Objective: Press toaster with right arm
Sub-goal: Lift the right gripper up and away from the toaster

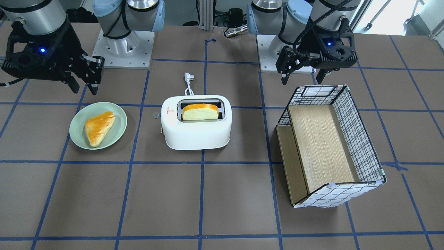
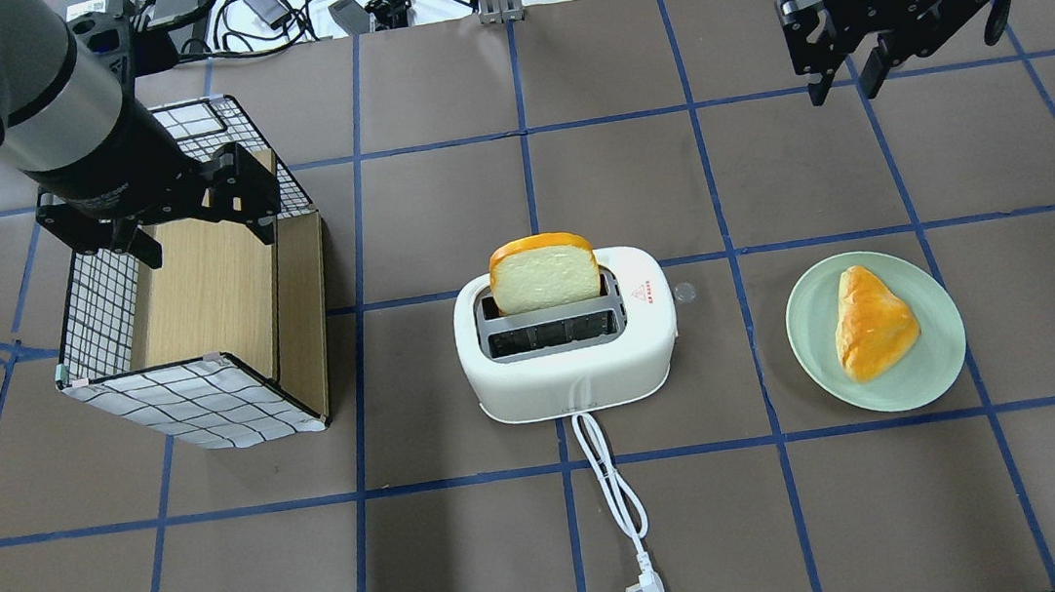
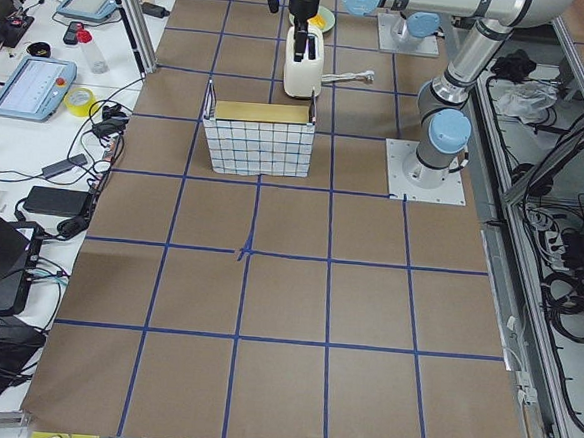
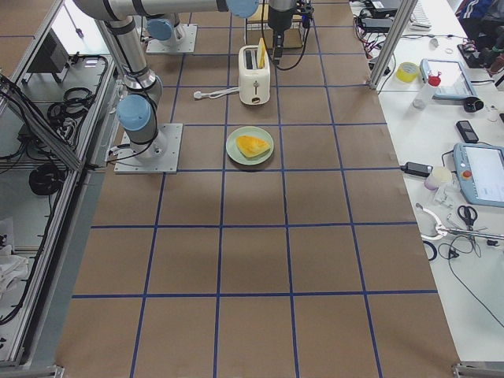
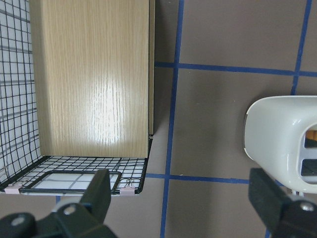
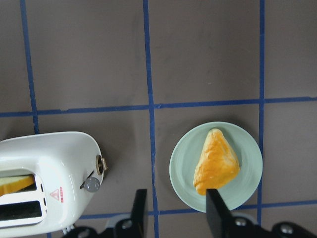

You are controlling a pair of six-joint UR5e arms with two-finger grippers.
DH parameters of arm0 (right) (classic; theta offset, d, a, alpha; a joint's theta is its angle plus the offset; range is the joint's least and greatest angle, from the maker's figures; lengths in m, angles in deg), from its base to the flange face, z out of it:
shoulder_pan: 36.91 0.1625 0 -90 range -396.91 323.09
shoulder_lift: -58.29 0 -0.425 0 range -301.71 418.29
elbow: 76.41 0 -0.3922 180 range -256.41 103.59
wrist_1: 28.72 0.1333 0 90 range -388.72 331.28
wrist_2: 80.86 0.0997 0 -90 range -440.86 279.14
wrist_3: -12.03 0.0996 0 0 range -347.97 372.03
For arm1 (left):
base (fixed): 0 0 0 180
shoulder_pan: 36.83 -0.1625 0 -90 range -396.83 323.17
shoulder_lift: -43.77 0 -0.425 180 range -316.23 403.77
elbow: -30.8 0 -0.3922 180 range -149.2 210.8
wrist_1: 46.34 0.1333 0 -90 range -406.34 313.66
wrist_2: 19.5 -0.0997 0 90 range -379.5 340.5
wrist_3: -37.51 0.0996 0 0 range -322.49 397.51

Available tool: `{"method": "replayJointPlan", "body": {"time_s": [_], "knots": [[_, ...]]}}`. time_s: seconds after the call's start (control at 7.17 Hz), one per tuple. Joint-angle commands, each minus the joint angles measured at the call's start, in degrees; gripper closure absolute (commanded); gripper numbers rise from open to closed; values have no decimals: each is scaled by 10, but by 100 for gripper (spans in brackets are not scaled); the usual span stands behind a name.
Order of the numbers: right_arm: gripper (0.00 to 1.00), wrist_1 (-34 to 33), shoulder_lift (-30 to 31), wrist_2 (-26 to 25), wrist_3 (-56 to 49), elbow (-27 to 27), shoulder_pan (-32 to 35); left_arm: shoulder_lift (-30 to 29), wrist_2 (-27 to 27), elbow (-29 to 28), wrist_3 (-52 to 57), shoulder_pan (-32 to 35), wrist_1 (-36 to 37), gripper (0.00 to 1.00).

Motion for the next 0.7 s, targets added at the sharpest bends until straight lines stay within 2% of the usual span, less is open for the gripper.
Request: {"method": "replayJointPlan", "body": {"time_s": [0.0, 0.56], "knots": [[0, -51, -2, 3, 1, -3, 2, 0, -1, 0, 0, 0, 0, 0], [0, -53, -2, 10, 2, -3, 2, 0, -1, 0, 0, 0, 0, 0]]}}
